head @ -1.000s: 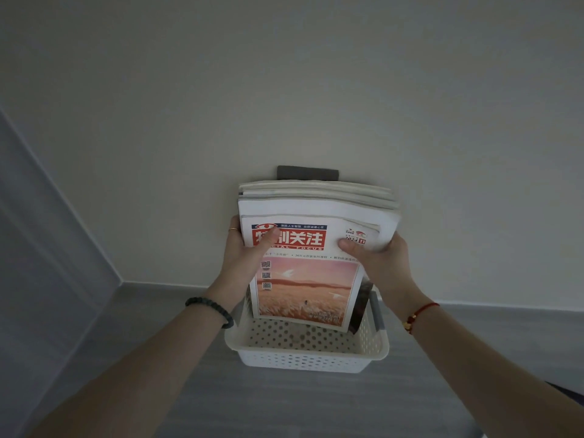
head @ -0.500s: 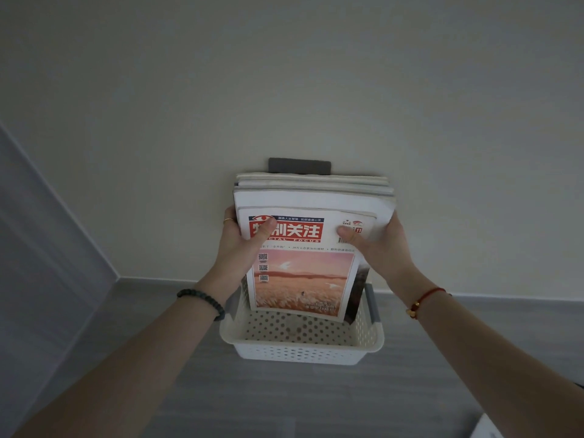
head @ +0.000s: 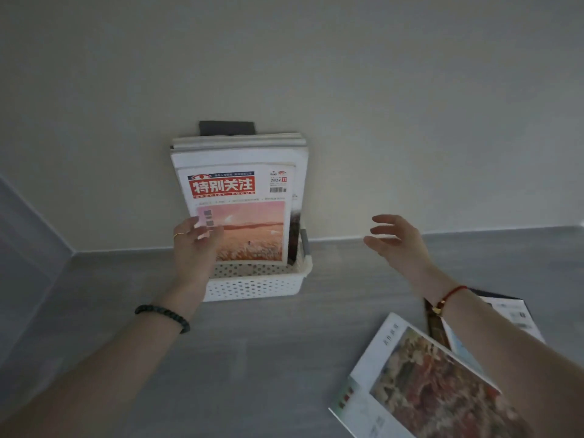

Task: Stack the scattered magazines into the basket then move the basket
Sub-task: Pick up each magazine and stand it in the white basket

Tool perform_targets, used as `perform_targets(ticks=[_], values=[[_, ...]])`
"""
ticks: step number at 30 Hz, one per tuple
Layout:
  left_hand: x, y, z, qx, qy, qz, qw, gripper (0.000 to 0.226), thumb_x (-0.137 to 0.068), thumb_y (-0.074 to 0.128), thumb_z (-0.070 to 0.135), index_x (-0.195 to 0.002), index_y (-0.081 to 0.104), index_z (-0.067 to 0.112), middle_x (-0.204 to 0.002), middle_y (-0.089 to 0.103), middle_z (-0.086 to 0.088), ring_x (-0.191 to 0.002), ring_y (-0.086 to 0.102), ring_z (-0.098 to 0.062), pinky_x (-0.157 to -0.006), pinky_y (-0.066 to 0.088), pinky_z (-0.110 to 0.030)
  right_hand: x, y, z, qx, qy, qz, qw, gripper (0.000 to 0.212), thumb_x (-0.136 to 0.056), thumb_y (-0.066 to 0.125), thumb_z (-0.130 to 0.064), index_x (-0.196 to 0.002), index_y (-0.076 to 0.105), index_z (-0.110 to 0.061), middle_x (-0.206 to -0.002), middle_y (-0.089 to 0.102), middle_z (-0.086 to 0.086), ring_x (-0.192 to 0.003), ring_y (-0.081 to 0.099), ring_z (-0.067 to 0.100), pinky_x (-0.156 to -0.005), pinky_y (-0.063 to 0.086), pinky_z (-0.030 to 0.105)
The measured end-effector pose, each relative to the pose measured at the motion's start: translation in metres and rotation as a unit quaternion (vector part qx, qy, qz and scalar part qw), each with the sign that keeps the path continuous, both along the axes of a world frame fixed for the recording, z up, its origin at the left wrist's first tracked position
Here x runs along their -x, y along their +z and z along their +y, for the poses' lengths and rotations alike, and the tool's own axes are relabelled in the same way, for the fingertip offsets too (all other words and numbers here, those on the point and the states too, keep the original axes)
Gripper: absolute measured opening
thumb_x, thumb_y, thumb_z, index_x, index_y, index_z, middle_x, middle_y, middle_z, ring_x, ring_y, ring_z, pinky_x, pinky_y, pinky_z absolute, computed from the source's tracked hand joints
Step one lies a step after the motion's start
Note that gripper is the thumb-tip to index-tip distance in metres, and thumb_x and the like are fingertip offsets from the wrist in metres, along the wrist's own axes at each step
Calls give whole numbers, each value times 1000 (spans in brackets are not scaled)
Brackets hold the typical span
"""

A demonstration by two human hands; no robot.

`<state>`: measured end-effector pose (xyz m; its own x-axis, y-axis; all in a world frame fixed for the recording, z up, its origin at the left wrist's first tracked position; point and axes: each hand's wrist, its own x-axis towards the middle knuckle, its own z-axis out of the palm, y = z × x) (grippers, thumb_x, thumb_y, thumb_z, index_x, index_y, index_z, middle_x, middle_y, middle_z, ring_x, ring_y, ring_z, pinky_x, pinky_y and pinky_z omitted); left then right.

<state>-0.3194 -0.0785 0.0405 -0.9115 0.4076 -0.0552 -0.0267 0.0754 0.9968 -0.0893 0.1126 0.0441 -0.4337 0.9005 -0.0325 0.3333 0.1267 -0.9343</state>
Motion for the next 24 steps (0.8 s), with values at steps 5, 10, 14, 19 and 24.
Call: perform_targets(ticks=[5, 10, 14, 19, 24], values=[[-83, -25, -3, 37, -89, -6, 995, 38, -82, 63, 20, -117, 49, 14, -107, 58, -4, -94, 55, -14, -71, 42, -21, -87, -17, 3, 33, 1, -52, 998, 34, -71, 72, -3, -96, 57, -20, -94, 60, 7, -75, 60, 17, -55, 45, 20], [-172, -69, -4, 106, -119, -101, 982, 43, -82, 63, 19, -122, 47, 13, -109, 58, -6, -94, 53, -16, -81, 42, -31, -162, -46, -7, 85, 54, -201, 974, 46, -68, 77, -16, -107, 54, -20, -94, 57, -1, -87, 57, 17, -63, 43, 23], [-242, -105, -11, 166, -144, -164, 962, 47, -83, 62, 17, -126, 45, 6, -117, 58, -14, -97, 56, -24, -81, 43, -31, -220, -80, -25, 104, 122, -343, 926, 55, -68, 75, -27, -112, 43, -26, -106, 49, -6, -100, 51, 14, -83, 48, 31], [-300, -127, -17, 168, -132, -162, 963, 38, -81, 64, 18, -116, 51, 9, -116, 52, -9, -109, 52, -24, -75, 44, -27, -252, -104, -27, 33, 127, -410, 903, 58, -62, 76, -43, -107, 43, -27, -109, 47, -2, -106, 43, 16, -93, 42, 37], [-332, -121, -12, 173, -111, -154, 967, 42, -82, 63, 20, -121, 48, 13, -111, 48, -3, -107, 47, -17, -82, 37, -26, -254, -109, -21, 31, 120, -366, 922, 49, -63, 76, -40, -99, 46, -24, -104, 51, -2, -101, 49, 16, -90, 45, 36]])
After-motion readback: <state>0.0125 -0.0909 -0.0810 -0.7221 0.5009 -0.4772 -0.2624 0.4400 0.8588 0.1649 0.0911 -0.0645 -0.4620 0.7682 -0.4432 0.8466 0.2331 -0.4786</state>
